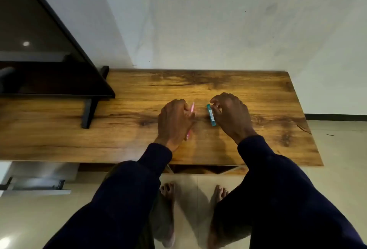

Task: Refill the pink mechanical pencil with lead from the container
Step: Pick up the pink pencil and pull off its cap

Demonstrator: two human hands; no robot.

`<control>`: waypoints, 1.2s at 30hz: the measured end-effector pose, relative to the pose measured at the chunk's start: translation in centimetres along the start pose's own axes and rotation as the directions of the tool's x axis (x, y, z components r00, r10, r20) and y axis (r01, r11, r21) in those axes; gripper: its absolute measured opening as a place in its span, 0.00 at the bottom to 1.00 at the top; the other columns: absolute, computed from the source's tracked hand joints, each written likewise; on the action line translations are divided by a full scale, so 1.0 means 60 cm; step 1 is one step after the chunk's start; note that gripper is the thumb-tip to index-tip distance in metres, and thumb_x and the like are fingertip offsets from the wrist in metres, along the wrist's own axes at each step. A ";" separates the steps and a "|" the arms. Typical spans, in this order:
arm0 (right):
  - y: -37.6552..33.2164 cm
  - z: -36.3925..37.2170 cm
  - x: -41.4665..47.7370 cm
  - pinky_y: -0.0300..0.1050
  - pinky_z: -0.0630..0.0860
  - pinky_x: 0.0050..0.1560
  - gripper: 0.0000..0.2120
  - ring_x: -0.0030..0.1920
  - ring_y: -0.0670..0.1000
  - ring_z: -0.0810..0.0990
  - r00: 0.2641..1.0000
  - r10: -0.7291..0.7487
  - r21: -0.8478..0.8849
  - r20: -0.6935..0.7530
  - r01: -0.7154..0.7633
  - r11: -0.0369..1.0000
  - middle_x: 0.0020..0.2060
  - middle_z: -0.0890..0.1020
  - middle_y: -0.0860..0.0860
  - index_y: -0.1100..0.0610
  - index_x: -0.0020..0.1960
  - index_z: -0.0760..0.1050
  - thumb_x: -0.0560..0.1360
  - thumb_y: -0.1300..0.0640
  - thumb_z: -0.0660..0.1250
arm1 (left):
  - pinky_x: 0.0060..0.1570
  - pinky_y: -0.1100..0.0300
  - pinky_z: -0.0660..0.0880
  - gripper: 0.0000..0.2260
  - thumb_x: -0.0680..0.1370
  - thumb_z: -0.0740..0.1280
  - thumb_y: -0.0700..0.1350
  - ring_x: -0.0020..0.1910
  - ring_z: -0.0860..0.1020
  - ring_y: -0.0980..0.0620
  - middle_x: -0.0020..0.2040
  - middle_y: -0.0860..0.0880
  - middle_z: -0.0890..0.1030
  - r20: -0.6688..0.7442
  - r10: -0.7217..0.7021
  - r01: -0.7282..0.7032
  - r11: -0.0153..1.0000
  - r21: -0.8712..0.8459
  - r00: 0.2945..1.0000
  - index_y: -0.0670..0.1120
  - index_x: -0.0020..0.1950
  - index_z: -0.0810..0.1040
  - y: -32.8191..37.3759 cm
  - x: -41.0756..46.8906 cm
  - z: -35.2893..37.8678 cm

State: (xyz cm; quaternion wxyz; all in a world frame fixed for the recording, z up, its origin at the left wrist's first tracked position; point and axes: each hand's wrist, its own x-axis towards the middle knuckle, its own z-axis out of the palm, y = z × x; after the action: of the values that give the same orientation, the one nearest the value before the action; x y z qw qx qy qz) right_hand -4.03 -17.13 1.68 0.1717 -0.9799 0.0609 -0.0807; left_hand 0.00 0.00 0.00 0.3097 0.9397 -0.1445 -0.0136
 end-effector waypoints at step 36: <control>-0.103 -0.046 0.067 0.41 0.85 0.40 0.09 0.35 0.49 0.87 0.990 0.139 0.730 -0.002 -0.093 0.677 0.38 0.87 0.54 0.62 0.48 0.86 0.79 0.55 0.74 | 0.49 0.41 0.86 0.15 0.77 0.76 0.42 0.47 0.89 0.42 0.50 0.43 0.89 0.148 -0.193 0.242 0.690 -0.682 0.970 0.39 0.62 0.85 0.018 0.000 -0.109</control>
State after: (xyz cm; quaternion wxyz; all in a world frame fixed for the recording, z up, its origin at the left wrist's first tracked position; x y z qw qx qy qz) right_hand -0.03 -12.87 6.93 0.5494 -0.8226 0.0908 -0.1152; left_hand 0.47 2.96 5.94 0.6309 0.7638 -0.0265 -0.1337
